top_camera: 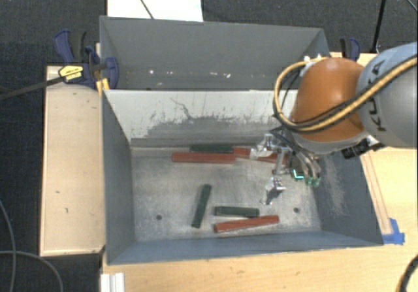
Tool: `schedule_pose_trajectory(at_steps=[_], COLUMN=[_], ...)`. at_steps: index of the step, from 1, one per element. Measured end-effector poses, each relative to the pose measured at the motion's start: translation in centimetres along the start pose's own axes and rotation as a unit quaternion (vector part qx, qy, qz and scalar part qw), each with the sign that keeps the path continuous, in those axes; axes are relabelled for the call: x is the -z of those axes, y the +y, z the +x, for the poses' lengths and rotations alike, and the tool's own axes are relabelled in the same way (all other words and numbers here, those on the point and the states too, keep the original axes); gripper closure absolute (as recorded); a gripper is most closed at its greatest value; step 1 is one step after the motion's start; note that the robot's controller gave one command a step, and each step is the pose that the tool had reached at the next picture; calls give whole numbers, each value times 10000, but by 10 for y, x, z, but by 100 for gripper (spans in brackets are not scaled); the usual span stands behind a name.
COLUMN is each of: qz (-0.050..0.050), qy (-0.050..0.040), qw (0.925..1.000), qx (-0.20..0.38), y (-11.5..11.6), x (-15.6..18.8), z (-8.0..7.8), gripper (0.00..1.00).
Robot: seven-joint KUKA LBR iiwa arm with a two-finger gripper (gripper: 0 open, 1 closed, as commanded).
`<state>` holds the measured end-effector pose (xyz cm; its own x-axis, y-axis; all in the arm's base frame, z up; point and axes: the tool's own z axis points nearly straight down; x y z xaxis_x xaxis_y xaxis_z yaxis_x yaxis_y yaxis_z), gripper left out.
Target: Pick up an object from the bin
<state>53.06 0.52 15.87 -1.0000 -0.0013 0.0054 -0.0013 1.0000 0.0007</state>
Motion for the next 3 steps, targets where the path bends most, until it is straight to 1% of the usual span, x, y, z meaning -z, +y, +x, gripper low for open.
schedule_pose_trajectory(at_steps=[1, 2, 3], qz=[0, -5, 4], qy=[-39, -59, -83], qw=[10000, 9996, 9994], qx=[0, -280, -321], y=[0, 54, 61], x=[4, -68, -75], z=[-2, 30, 31], gripper=[0, 0, 0])
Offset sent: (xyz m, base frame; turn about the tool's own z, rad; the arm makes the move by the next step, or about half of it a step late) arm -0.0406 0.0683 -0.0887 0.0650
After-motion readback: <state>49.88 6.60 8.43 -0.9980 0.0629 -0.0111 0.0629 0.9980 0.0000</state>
